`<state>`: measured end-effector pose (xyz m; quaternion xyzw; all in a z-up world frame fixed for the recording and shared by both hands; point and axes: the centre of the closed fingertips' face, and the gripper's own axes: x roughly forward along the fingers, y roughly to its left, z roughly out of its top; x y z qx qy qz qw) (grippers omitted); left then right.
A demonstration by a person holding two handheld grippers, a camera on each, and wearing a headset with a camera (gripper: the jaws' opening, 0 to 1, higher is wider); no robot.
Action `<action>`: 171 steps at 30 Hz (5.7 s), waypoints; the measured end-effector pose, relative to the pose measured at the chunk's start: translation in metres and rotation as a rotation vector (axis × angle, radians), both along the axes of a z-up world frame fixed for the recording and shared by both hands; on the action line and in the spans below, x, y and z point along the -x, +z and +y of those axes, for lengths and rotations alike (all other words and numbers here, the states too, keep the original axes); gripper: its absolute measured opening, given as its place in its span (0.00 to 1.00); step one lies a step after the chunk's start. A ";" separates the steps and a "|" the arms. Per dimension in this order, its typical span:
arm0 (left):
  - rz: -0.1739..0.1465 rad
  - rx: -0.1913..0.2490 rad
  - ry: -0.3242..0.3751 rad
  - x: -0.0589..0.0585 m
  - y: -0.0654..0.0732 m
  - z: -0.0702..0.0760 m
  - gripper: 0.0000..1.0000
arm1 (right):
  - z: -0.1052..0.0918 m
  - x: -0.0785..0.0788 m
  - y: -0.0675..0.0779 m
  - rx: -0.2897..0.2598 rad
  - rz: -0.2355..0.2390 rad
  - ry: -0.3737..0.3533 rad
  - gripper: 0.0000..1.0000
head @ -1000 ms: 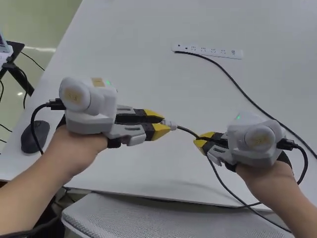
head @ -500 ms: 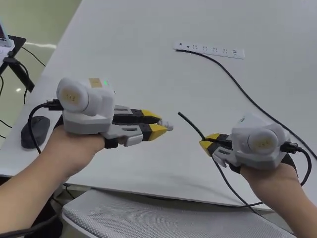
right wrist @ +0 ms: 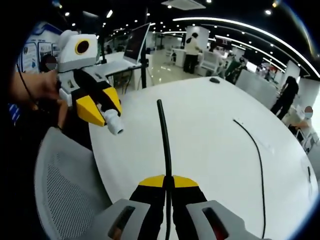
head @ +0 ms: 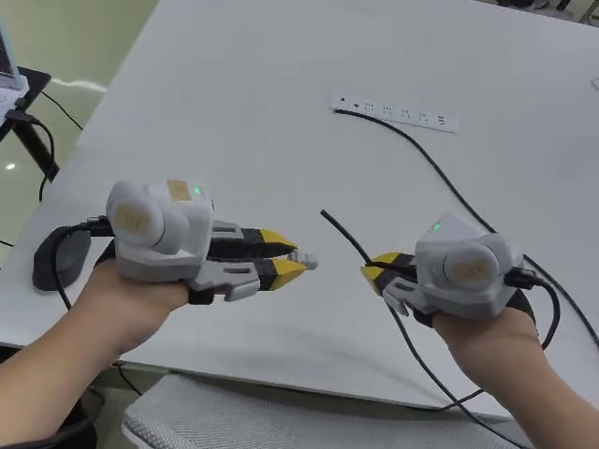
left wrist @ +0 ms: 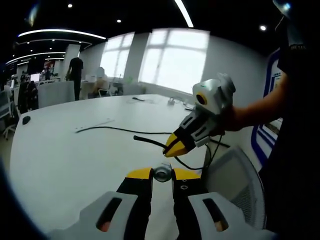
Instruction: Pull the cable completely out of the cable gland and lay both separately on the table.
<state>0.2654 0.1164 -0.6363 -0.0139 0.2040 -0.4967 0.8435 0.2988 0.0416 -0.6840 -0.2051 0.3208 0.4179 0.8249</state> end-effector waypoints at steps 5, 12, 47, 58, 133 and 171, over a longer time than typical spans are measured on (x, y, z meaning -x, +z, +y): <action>-0.017 -0.012 -0.017 -0.002 -0.006 0.009 0.15 | 0.007 -0.011 -0.004 0.013 0.009 -0.016 0.00; -0.009 -0.009 -0.031 0.002 -0.019 0.017 0.15 | 0.023 -0.028 -0.009 0.004 0.012 -0.036 0.00; 0.037 -0.017 0.053 0.002 -0.107 0.066 0.15 | 0.162 -0.057 -0.078 0.104 0.050 0.261 0.00; 0.070 -0.031 0.065 0.003 -0.137 0.070 0.15 | 0.190 -0.045 -0.108 0.168 0.080 0.361 0.00; 0.124 -0.103 0.159 0.006 -0.125 0.082 0.39 | 0.156 -0.027 -0.041 0.013 0.022 0.349 0.43; 0.114 -0.031 0.253 0.040 -0.041 0.075 0.84 | -0.021 0.049 0.029 -0.407 0.051 0.021 0.89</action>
